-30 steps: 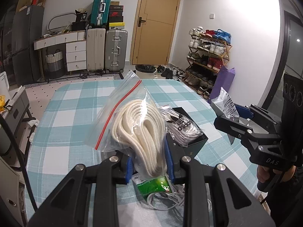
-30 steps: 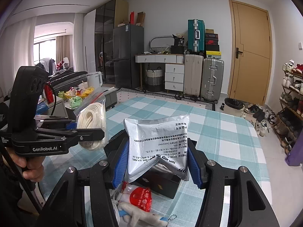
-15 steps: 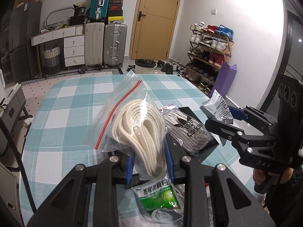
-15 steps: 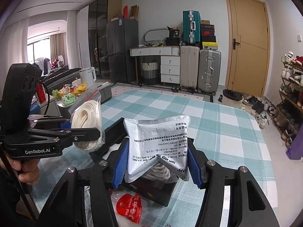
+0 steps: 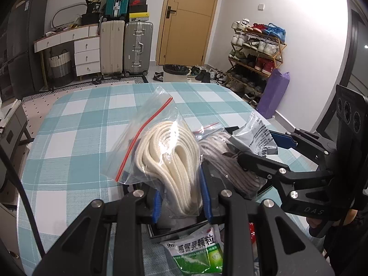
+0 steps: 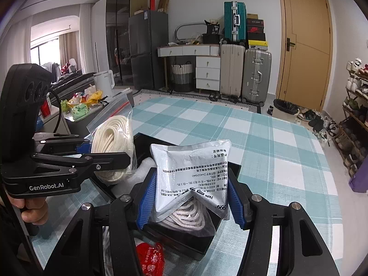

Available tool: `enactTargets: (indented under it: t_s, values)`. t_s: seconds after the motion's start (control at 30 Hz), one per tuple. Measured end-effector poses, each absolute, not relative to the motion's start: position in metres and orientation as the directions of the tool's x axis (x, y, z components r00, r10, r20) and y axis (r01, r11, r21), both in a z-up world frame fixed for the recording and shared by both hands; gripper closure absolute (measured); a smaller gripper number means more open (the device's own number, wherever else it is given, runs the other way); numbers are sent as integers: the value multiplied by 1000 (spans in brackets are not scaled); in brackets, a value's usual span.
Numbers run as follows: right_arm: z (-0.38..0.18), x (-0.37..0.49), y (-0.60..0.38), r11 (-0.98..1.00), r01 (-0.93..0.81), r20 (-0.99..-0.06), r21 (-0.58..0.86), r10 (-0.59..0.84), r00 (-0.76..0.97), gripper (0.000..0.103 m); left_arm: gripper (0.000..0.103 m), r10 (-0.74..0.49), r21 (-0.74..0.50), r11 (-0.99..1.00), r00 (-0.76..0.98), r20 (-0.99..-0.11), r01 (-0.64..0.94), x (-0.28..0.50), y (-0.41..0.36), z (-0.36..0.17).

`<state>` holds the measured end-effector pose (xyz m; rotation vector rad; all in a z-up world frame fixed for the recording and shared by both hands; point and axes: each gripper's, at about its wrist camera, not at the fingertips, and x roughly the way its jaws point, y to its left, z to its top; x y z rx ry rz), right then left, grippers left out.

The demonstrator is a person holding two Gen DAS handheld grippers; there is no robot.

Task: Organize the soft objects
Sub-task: 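Lower and open the right gripper to drop the white pouch while the left gripper releases the rope bag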

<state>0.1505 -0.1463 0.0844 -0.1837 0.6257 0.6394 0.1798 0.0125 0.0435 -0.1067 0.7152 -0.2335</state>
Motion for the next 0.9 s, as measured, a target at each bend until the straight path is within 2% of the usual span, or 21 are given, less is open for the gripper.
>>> enactTargets:
  t_s: [0.37, 0.9]
  values:
    - [66, 167, -135, 777, -628, -651, 34, 494, 576, 46, 77, -243, -161, 970, 711, -659, 183, 188, 8, 33]
    - [59, 170, -129, 767, -641, -657, 14, 491, 572, 46, 76, -250, -149, 968, 692, -678, 204, 192, 3, 26]
